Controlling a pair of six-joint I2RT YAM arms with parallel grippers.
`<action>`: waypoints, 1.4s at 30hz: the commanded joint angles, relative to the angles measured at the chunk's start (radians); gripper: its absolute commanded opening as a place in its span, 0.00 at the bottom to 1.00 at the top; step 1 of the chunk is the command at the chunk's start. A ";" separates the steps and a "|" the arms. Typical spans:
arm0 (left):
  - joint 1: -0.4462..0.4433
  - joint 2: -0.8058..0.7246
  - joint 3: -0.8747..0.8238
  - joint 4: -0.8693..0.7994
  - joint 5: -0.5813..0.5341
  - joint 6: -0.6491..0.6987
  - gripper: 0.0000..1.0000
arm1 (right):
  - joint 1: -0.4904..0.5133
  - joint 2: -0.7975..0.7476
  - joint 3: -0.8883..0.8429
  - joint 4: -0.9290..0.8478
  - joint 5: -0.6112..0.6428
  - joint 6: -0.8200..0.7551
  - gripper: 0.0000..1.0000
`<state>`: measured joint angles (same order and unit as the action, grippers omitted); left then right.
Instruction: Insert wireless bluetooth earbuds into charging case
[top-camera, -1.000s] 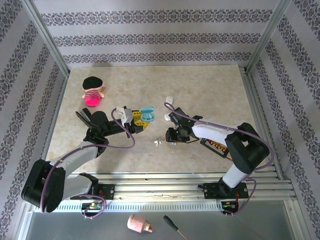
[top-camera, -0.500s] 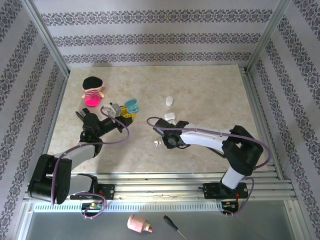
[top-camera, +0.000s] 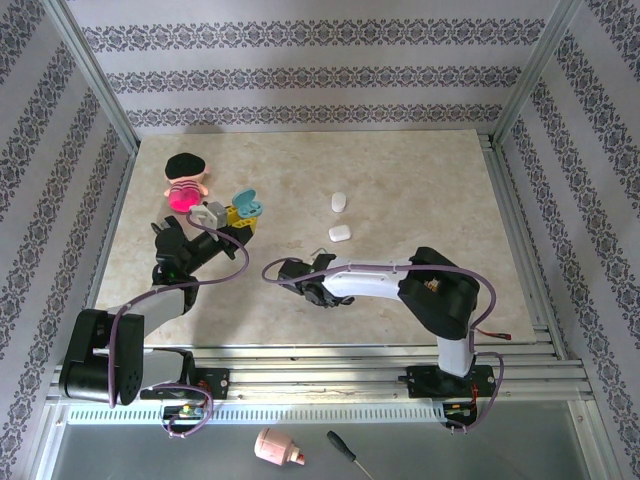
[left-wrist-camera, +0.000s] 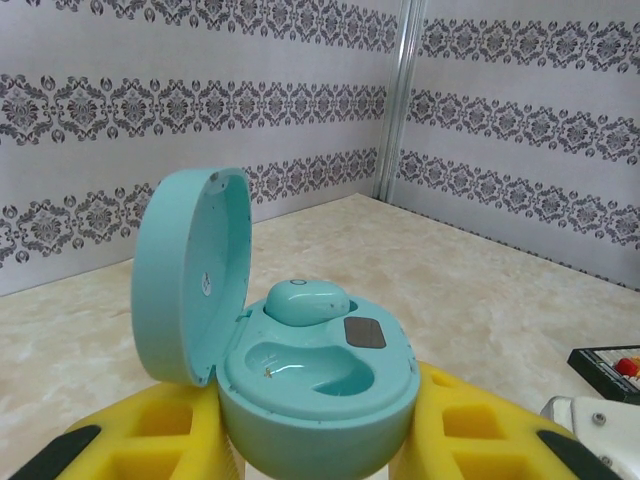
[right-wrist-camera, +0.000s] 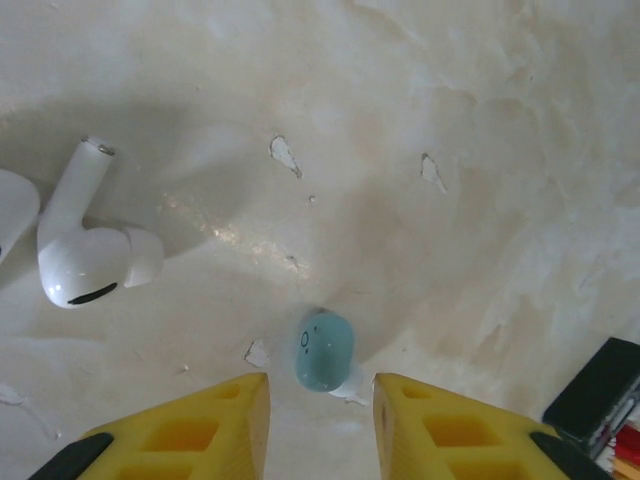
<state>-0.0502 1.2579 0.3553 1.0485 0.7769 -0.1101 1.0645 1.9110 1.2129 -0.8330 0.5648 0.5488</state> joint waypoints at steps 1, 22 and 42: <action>0.013 -0.004 -0.009 0.076 0.011 -0.021 0.17 | 0.015 0.039 0.040 -0.073 0.085 -0.020 0.32; 0.019 -0.005 -0.003 0.077 0.025 -0.028 0.17 | 0.023 0.126 0.059 -0.067 0.100 -0.050 0.28; 0.018 0.003 -0.009 0.112 0.063 -0.041 0.17 | 0.012 0.082 0.049 -0.058 0.089 -0.092 0.18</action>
<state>-0.0502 1.2575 0.3553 1.0878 0.8043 -0.1375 1.0836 2.0354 1.2613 -0.8902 0.6643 0.4671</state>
